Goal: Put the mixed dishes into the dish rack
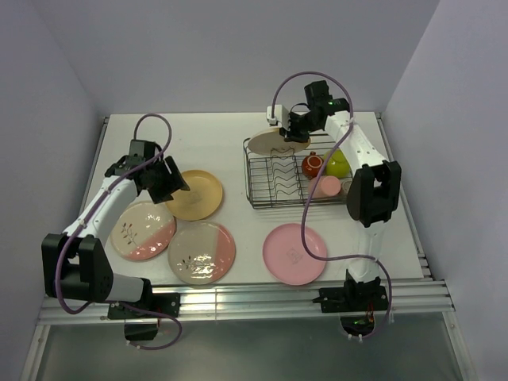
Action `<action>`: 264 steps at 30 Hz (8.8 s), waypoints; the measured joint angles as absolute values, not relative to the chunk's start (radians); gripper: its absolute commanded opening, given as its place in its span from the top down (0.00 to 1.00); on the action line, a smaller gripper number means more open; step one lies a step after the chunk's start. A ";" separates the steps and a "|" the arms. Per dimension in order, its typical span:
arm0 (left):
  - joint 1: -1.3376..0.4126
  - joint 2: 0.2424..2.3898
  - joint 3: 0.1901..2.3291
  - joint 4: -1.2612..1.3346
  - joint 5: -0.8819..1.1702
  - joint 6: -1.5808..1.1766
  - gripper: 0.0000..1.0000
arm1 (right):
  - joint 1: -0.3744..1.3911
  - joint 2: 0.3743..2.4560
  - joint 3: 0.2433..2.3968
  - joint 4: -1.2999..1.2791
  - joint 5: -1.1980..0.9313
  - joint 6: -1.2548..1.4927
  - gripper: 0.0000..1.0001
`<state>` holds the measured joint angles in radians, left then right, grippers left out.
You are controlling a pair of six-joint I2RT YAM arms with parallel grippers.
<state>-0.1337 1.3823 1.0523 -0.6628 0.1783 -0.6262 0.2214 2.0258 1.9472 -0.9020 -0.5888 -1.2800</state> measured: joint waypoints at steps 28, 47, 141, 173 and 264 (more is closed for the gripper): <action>-0.027 1.373 1.095 -0.653 0.105 -0.639 0.30 | 0.213 1.856 1.694 -0.451 -0.697 -0.893 0.00; 0.077 1.183 0.948 -0.836 -0.098 -0.640 0.32 | 0.723 1.683 1.862 -0.527 -0.358 0.090 0.00; -0.036 1.259 0.727 -0.638 0.521 -0.834 0.16 | 0.726 2.133 1.834 -0.899 -0.239 0.703 1.00; -0.059 1.213 0.520 -0.327 0.605 -1.115 0.14 | 0.695 2.100 1.724 -0.738 -0.406 0.965 1.00; -0.142 1.156 0.875 -0.043 0.854 -0.919 0.28 | 0.458 1.612 1.781 -0.850 -0.559 0.291 1.00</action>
<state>-0.1421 1.1561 0.8753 -0.0425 0.8539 -0.9192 0.4583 1.6119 1.7805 -0.8497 -0.5594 0.2909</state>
